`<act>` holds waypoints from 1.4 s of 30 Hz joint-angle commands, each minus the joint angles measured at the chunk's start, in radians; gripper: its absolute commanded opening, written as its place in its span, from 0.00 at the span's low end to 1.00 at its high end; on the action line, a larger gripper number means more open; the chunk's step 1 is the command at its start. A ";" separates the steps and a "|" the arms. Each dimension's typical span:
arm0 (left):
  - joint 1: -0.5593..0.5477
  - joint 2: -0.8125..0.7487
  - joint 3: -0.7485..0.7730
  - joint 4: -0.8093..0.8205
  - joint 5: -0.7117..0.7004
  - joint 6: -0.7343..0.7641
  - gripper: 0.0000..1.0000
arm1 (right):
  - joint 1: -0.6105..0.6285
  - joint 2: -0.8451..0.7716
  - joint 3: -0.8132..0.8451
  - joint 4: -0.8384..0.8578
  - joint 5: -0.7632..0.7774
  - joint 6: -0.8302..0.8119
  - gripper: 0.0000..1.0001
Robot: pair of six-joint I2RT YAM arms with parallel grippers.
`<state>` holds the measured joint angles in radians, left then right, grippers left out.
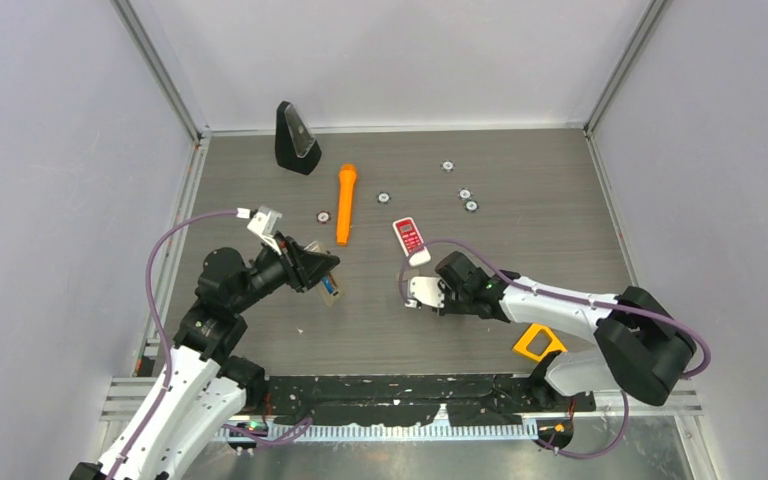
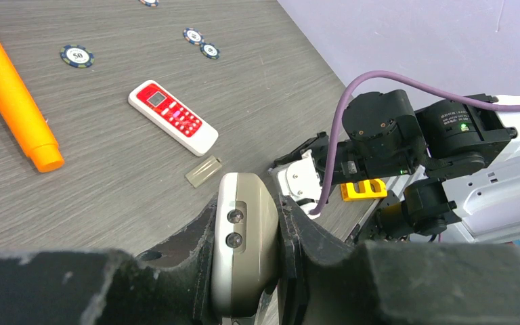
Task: Load the batteries into the remote control
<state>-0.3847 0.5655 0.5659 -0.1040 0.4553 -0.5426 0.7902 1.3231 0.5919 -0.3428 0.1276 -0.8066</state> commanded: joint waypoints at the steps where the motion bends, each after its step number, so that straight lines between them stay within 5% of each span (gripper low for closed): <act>1: 0.008 0.000 0.034 0.070 0.003 0.008 0.00 | 0.003 0.033 0.033 -0.006 -0.046 0.036 0.29; 9: 0.012 -0.007 0.027 0.061 0.003 0.008 0.00 | -0.003 0.074 0.129 -0.062 -0.089 0.173 0.18; 16: 0.013 -0.025 0.022 0.040 0.000 0.010 0.00 | -0.016 0.145 0.175 -0.128 -0.114 0.165 0.38; 21: 0.015 -0.034 0.026 0.025 -0.003 0.010 0.00 | -0.024 0.228 0.222 -0.175 -0.145 0.157 0.41; 30: 0.015 -0.058 0.032 -0.006 -0.018 0.024 0.00 | -0.033 0.280 0.252 -0.213 -0.183 0.182 0.08; 35: 0.015 -0.071 0.026 -0.015 -0.029 0.023 0.00 | -0.032 0.203 0.287 -0.206 -0.182 0.233 0.05; 42: 0.015 -0.058 0.004 0.042 0.011 -0.070 0.00 | -0.017 -0.026 0.418 -0.187 -0.174 0.557 0.05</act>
<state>-0.3763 0.4984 0.5659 -0.1394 0.4362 -0.5476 0.7578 1.4574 0.8860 -0.5591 -0.0231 -0.4683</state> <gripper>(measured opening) 0.291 0.105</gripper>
